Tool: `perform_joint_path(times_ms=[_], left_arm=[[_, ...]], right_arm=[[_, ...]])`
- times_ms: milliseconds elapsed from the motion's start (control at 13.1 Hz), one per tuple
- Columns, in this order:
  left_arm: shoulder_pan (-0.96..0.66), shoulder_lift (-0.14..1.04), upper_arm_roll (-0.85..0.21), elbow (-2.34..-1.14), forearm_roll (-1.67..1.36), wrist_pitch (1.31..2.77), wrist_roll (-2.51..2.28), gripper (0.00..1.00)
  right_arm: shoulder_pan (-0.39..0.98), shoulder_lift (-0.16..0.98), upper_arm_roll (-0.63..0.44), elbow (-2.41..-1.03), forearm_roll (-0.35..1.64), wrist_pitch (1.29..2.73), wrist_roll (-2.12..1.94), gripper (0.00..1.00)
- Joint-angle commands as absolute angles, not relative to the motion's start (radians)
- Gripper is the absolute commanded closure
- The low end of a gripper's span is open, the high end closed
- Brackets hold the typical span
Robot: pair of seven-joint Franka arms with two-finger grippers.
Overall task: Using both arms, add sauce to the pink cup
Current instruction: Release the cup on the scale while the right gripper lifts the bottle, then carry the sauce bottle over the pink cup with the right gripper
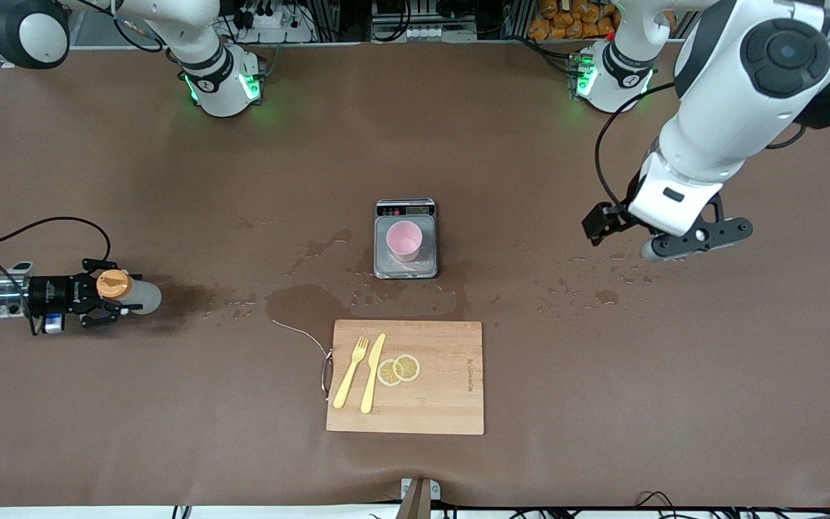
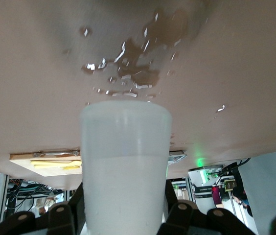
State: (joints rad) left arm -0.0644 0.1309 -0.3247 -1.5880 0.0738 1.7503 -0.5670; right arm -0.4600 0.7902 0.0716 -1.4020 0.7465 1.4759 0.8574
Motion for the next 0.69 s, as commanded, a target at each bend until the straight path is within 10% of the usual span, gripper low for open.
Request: perform_joint_path(times_ms=[0, 611], left_arm=[[-0.116, 0.011, -0.217, -1.684, 0.095, 1.727, -0.413, 0.0], [-0.094, -0.057, -0.068, -1.649, 0.025, 1.582, 0.024, 0.0]], right_arm=[[-0.384, 0.704, 0.064, -1.411, 0.681, 1.482, 0.975, 0.37], [-0.184, 0.584, 0.061, -1.413, 0.595, 1.56, 1.291, 0.38]])
